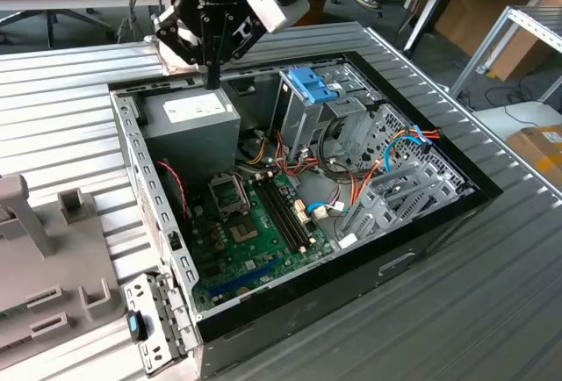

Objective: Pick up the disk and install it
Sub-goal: 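Reach for the disk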

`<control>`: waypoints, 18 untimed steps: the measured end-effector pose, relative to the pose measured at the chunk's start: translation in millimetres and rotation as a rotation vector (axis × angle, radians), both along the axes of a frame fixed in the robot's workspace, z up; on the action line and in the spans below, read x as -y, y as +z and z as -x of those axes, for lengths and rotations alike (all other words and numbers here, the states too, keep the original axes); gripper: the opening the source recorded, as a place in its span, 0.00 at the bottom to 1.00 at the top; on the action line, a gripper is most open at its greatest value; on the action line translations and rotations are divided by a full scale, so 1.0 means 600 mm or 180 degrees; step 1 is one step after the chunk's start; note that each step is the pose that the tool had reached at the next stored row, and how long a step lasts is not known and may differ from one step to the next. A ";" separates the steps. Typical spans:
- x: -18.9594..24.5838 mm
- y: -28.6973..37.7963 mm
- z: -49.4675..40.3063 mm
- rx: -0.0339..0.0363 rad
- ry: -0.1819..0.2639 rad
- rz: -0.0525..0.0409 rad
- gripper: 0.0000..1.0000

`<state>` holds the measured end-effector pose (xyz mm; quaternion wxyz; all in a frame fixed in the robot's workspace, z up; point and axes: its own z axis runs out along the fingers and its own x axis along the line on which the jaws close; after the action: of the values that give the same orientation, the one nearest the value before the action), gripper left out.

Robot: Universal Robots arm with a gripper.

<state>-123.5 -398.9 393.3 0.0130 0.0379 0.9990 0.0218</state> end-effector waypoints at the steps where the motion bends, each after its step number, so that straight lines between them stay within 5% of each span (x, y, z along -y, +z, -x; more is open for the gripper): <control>1: 0.0000 0.000 0.001 0.0000 0.0000 0.0000 0.11; 11: 0.0000 0.000 0.025 0.0000 0.0000 0.0000 0.11; 18: 0.0000 0.000 0.056 0.0000 0.0000 0.0001 0.11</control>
<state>-156.9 -398.9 393.3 0.0129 0.0379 0.9990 0.0217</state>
